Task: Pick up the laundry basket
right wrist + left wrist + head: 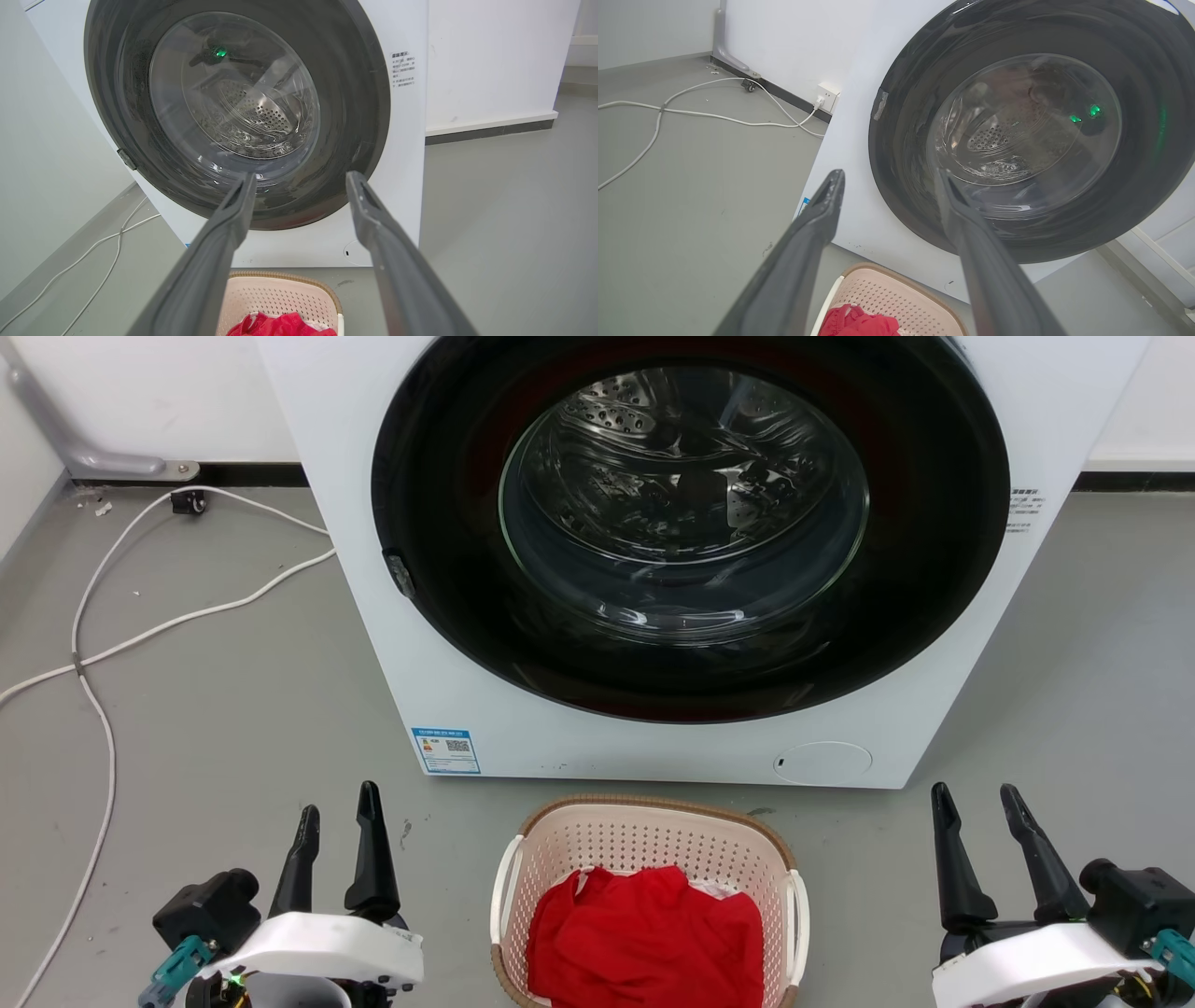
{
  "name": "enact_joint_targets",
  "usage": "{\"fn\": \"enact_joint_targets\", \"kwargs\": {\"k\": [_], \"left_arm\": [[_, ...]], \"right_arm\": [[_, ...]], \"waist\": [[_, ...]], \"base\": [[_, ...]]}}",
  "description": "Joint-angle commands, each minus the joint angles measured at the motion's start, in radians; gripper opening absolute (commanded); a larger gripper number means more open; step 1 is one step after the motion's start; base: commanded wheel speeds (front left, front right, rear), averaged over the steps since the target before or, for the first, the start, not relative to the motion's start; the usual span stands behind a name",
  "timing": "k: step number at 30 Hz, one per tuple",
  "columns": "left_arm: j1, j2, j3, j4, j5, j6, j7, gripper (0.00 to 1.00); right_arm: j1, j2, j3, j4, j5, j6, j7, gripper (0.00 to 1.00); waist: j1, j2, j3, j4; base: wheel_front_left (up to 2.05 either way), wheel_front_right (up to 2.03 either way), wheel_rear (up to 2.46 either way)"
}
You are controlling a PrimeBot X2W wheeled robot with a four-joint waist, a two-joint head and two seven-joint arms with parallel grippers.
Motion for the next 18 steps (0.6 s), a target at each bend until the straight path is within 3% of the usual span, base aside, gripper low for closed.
{"fn": "enact_joint_targets", "kwargs": {"k": [1,18], "left_arm": [[0.005,0.003,-0.004,-0.011,0.026,0.006,-0.011,1.0],[0.022,0.003,-0.019,-0.006,0.156,0.024,-0.047,1.0]], "right_arm": [[0.005,-0.001,0.001,-0.014,-0.028,0.0,-0.01,1.0],[0.026,-0.001,0.001,-0.019,-0.187,0.0,-0.049,1.0]], "waist": [[0.0,0.0,-0.001,-0.001],[0.0,0.0,-0.006,-0.001]], "base": [[0.0,0.0,0.0],[0.0,0.0,0.0]]}}
